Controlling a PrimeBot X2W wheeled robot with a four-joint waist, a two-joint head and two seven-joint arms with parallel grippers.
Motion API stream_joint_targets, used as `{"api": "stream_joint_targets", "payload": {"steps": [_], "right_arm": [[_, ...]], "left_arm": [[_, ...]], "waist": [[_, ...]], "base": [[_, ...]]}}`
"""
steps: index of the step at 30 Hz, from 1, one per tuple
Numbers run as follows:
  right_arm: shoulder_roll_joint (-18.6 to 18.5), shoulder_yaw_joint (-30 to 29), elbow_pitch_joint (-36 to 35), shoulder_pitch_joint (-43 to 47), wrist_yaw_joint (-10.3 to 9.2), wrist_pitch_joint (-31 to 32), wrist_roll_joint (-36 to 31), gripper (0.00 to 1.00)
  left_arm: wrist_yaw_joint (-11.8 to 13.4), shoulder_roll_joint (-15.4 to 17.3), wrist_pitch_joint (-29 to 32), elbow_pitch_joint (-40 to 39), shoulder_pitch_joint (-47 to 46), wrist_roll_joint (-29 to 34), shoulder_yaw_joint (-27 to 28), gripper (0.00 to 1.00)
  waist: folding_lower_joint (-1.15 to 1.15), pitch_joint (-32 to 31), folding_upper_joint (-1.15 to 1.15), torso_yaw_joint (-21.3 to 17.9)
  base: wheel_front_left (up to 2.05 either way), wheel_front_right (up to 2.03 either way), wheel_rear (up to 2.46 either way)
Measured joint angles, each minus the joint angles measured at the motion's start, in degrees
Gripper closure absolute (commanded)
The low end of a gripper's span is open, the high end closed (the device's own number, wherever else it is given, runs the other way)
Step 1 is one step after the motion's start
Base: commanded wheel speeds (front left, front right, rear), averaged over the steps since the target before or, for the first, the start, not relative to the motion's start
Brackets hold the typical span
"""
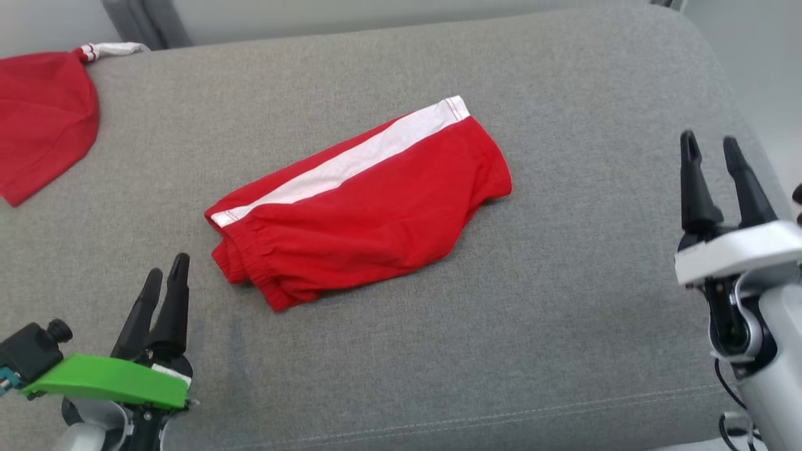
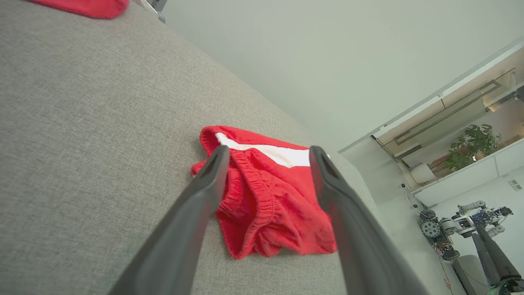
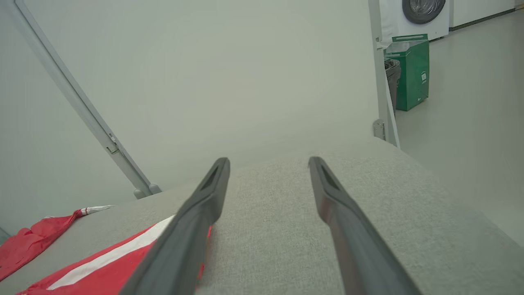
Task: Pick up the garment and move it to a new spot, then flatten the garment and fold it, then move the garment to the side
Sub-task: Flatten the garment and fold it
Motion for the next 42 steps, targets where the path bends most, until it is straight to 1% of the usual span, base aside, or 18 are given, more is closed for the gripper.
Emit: {"api": "stream_joint_targets", "payload": {"steps": [3, 6, 7, 9, 13, 18, 23, 28, 32, 36, 37, 38, 42], "right_arm": [[-0.8, 0.0, -0.1, 5.4, -0.55, 0.0, -5.6, 0.0], [-1.6, 0.5, -0.1, 10.2, -0.67, 0.0, -10.6, 0.0], [-1.6, 0.5, -0.1, 10.2, -0.67, 0.0, -10.6, 0.0], [-1.9, 1.2, -0.1, 13.5, -0.99, 0.1, -12.8, 0.0], [-0.6, 0.1, -0.4, 19.5, -1.01, 0.2, -13.5, 0.0], [1.5, -2.5, -1.7, 24.5, -1.05, 0.2, -14.3, 0.0], [2.8, -4.6, -3.2, 28.5, -1.07, 0.2, -16.4, 0.0], [3.6, -6.2, -4.3, 29.9, -1.07, 0.2, -18.5, 0.0], [4.3, -7.1, -5.1, 30.3, -1.07, 0.2, -20.3, 0.0], [5.2, -7.9, -5.7, 31.3, -1.07, 0.2, -20.9, 0.0], [5.7, -8.2, -5.9, 31.3, -1.07, 0.2, -20.7, 0.0], [7.0, -9.1, -6.3, 31.3, -1.07, 0.2, -19.4, 0.0], [13.5, -9.9, -6.7, 31.3, -0.89, 0.2, -11.9, 0.0]], "left_arm": [[0.8, 1.2, -1.9, 1.4, 1.5, 7.2, -2.4, 0.0], [2.8, 3.6, -1.8, 3.6, 3.6, 15.2, -4.8, 0.0], [2.8, 3.6, -1.8, 3.6, 3.6, 15.2, -4.8, 0.0], [4.1, 4.4, -1.8, 4.5, 5.2, 18.8, -5.8, 0.0], [5.2, 3.1, -1.8, 5.0, 8.3, 20.2, -7.6, 0.0], [6.3, 0.8, -1.8, 5.4, 10.3, 21.6, -7.3, 0.0], [6.8, -0.1, -1.8, 5.2, 11.7, 23.3, -6.5, 0.0], [7.0, -1.7, -1.8, 3.7, 11.8, 25.9, -4.0, 0.0], [7.1, -2.5, -1.8, 3.0, 11.8, 26.9, -3.3, 0.0], [7.1, -3.2, -1.8, 2.4, 12.4, 27.6, -2.5, 0.0], [7.1, -3.3, -1.8, 2.3, 12.6, 28.2, -2.4, 0.0], [7.1, -3.4, -1.8, 2.2, 12.8, 28.9, -2.3, 0.0], [7.1, -3.6, -1.8, 1.5, 13.3, 29.9, -2.0, 0.0]], "waist": [[0.0, -2.5, 0.0, -0.5], [0.0, -4.9, 0.0, -0.8], [0.0, -4.9, 0.0, -0.8], [0.0, -6.6, 0.0, -1.1], [0.0, -9.5, 0.0, -1.6], [0.0, -12.3, 0.0, -2.4], [0.0, -13.8, 0.0, -3.1], [0.0, -14.1, 0.0, -3.4], [0.0, -14.2, 0.0, -3.3], [0.0, -14.2, 0.0, -3.0], [0.0, -14.2, 0.0, -3.0], [0.0, -14.2, 0.0, -2.9], [0.0, -14.0, 0.0, -2.6]], "base": [[0.0, 0.0, 0.0], [0.0, 0.0, 0.0], [0.0, 0.0, 0.0], [0.0, 0.0, 0.0], [0.0, 0.0, 0.0], [0.0, 0.0, 0.0], [0.0, 0.0, 0.0], [0.0, 0.0, 0.0], [0.0, 0.0, 0.0], [0.0, 0.0, 0.0], [0.0, 0.0, 0.0], [0.0, 0.0, 0.0], [0.0, 0.0, 0.0]]}}
